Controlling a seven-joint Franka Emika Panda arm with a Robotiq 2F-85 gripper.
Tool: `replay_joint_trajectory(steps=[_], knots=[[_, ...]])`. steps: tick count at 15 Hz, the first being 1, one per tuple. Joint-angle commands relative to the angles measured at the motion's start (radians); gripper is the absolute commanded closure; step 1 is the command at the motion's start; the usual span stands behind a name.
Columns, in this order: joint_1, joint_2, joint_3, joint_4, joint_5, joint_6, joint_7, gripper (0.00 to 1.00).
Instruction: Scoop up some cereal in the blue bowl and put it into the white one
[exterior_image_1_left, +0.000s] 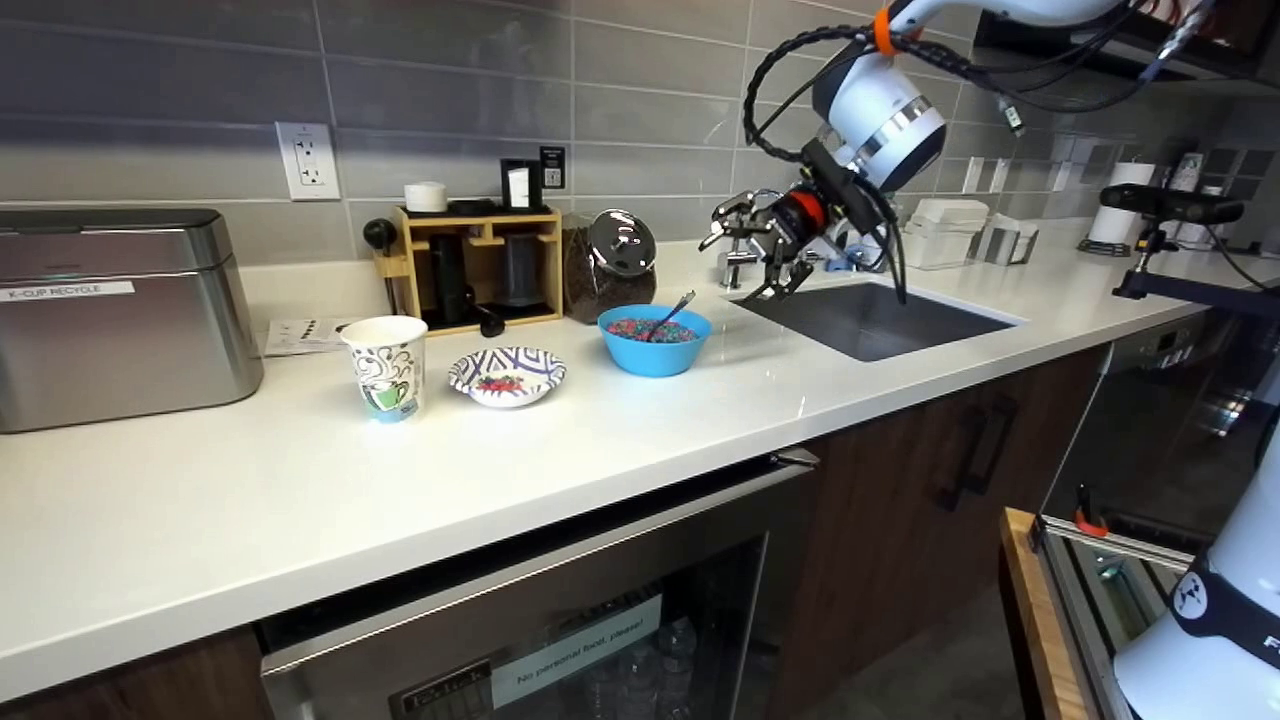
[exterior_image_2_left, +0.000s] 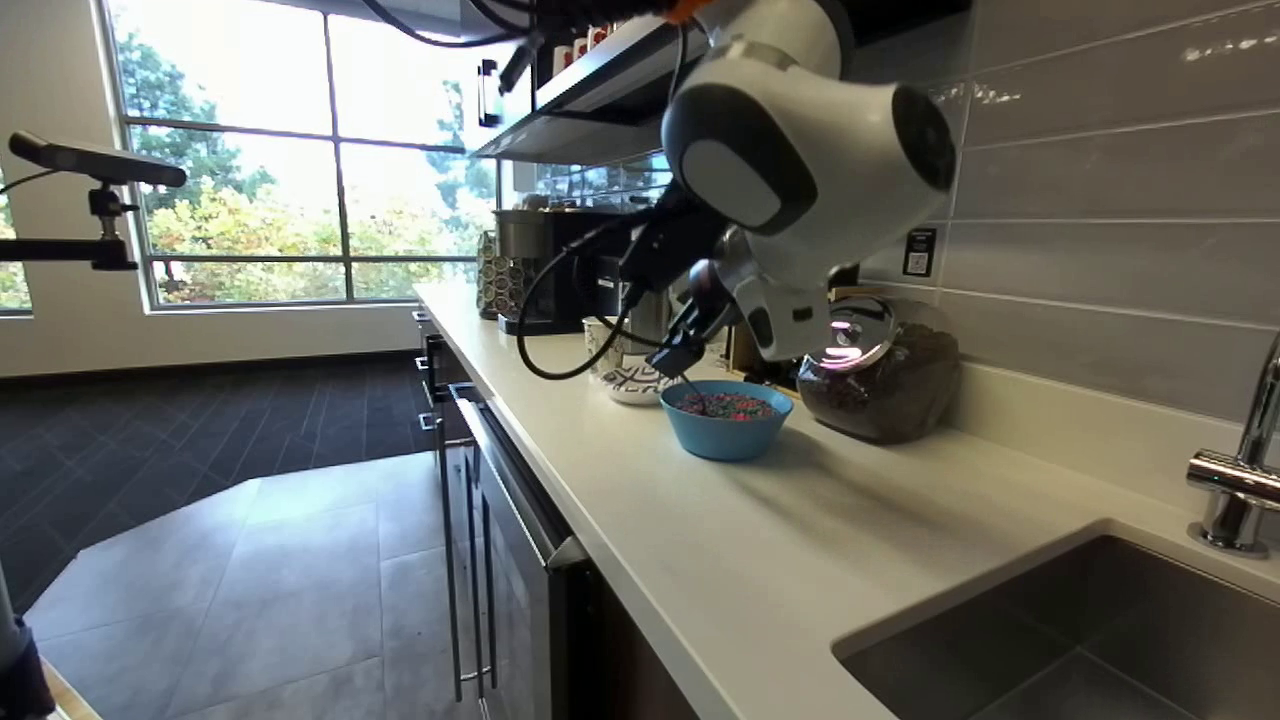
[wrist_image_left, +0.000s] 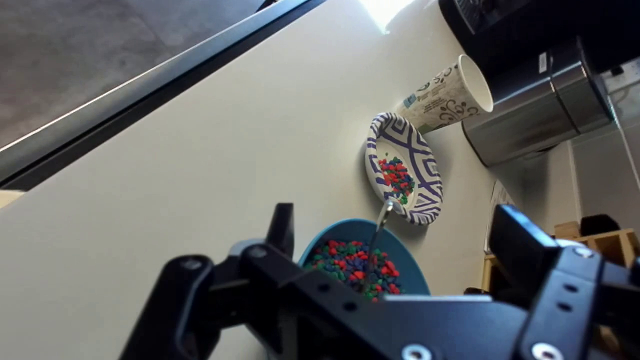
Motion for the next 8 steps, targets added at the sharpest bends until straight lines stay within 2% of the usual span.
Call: replay_joint_trajectory(steps=[1,2,3,5,8], knots=[[0.021,-0.255,0.014,-0.132,-0.232,0.090,0.032,0.00],[0.020,-0.314,0.030,-0.154,-0.295,0.104,0.046,0.00],[-0.002,-0.172,0.015,-0.057,-0.192,0.035,0.013,0.00],[0.000,-0.224,0.017,-0.071,-0.207,0.039,0.028,0.00],[-0.002,-0.196,0.017,-0.067,-0.204,0.040,0.025,0.00]])
